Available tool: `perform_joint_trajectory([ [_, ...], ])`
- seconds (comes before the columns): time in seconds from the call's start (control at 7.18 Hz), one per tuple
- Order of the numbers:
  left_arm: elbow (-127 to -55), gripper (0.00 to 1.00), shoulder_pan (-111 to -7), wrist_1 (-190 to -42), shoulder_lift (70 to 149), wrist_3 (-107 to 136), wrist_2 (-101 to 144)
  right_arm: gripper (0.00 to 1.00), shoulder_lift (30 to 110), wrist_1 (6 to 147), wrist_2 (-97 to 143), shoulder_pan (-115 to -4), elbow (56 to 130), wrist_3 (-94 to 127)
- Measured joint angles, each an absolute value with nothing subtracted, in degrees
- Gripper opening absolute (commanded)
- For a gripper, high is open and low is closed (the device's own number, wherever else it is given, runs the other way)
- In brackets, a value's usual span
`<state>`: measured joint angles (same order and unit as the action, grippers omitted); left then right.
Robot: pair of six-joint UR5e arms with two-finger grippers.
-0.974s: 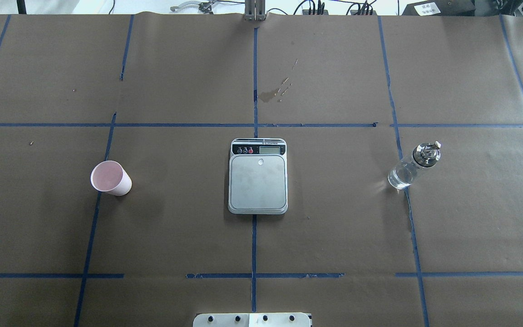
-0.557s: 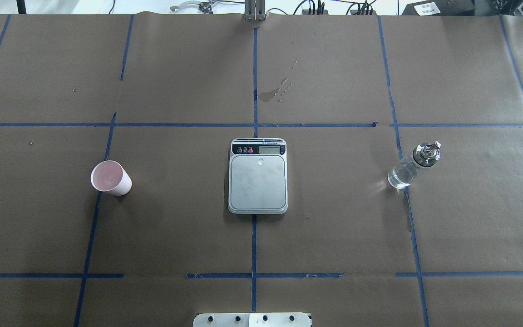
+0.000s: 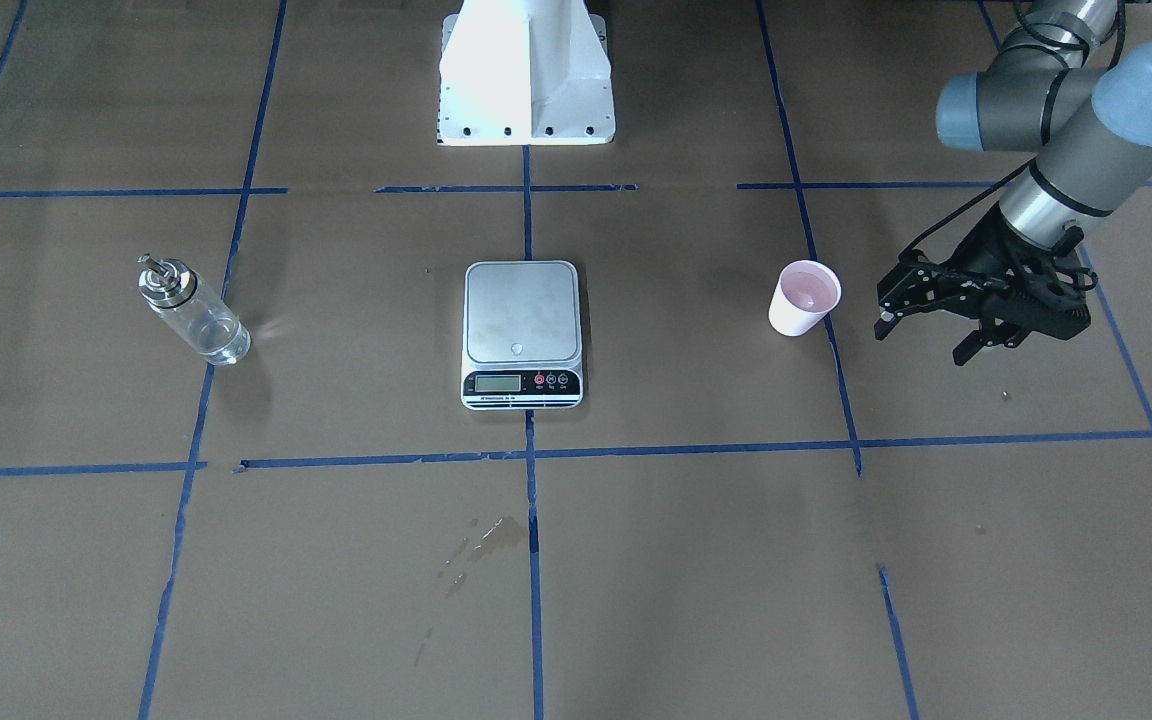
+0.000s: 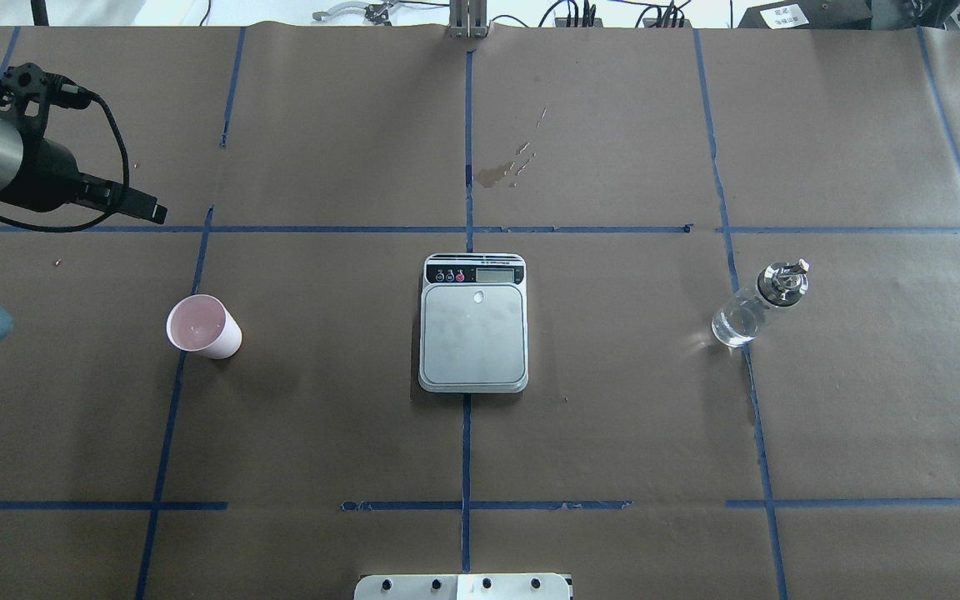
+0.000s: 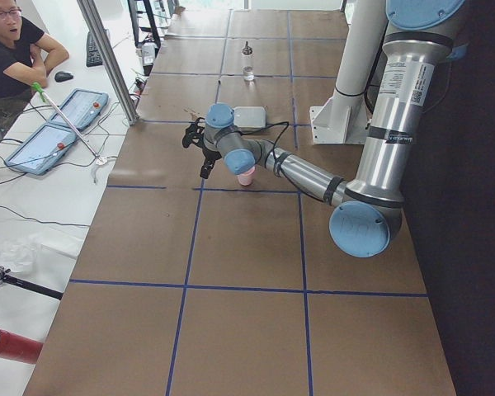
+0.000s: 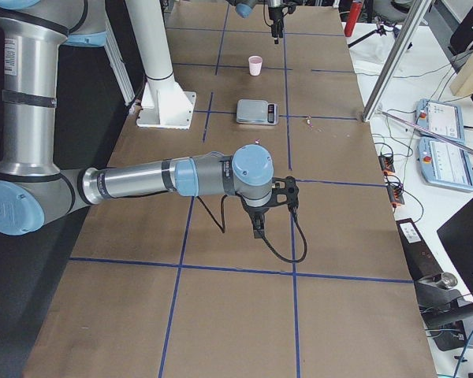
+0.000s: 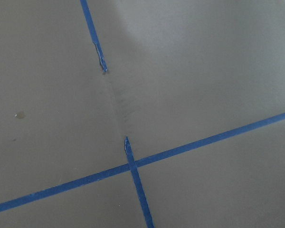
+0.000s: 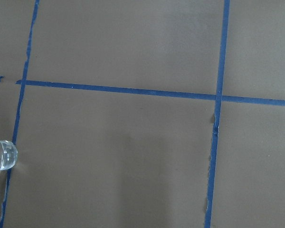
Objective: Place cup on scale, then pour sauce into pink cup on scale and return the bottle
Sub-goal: 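Reach the left gripper down to the pink paper cup and grasp it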
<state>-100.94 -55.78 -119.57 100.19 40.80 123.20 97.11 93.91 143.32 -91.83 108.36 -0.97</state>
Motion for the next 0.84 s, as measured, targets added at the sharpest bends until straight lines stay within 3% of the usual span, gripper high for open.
perform_joint_trajectory([
  [0.42, -101.83, 1.0, -54.32, -118.03, 93.86, 43.61, 122.79, 1.0, 97.54, 93.68, 143.44, -91.77, 107.92, -0.82],
  [0.84, -105.24, 1.0, -49.4, -117.8, 92.24, 55.44, 122.75, 1.0, 97.38, 93.63, 143.44, -91.76, 107.76, -0.89],
])
